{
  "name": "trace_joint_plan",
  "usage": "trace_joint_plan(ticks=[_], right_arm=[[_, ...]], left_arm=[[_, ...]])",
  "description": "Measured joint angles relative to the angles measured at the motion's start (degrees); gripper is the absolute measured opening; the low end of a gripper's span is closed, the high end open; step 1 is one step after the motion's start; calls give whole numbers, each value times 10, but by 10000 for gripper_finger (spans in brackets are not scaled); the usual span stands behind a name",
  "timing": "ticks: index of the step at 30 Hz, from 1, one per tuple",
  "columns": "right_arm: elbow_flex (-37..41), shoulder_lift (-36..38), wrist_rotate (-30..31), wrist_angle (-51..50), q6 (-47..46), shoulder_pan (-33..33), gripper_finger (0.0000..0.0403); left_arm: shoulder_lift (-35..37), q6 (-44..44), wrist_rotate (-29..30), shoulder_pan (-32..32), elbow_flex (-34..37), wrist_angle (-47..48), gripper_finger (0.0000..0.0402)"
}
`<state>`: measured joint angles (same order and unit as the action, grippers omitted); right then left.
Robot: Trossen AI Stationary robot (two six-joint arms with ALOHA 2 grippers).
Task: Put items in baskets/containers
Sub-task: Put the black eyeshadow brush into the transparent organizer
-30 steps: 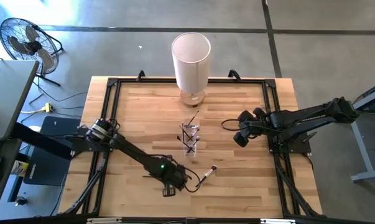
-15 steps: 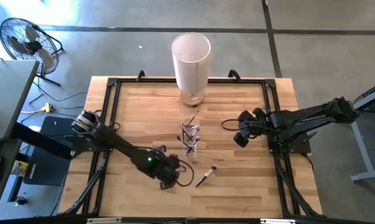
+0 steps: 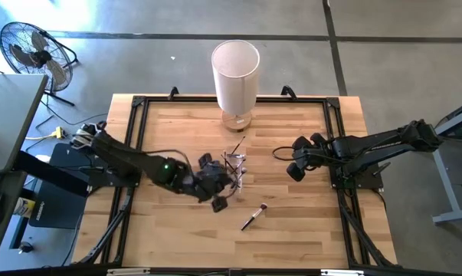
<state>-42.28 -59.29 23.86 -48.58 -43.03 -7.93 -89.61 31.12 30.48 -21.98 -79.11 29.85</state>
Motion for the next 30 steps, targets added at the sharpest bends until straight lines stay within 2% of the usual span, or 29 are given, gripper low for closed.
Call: trace_joint_plan(ticks=[5,9,13,17,24,30], right_arm=[[0,0,1,1,-3,0,17],[0,0,2,4,-3,0,20],[0,0,2,4,-4,0,19],[0,0,0,4,-4,0,17],[0,0,0,4,0,0,17],[0,0,0,8,0,0,20]], left_arm=[[11,-94,10,28,0,-124,0],[6,-128,11,53,0,-184,0],[-16,-129,-6,76,17,-209,0],[-19,-123,-29,88,67,-298,0],[-20,-103,-29,89,173,-454,0],[-21,-55,-26,89,235,-501,0]])
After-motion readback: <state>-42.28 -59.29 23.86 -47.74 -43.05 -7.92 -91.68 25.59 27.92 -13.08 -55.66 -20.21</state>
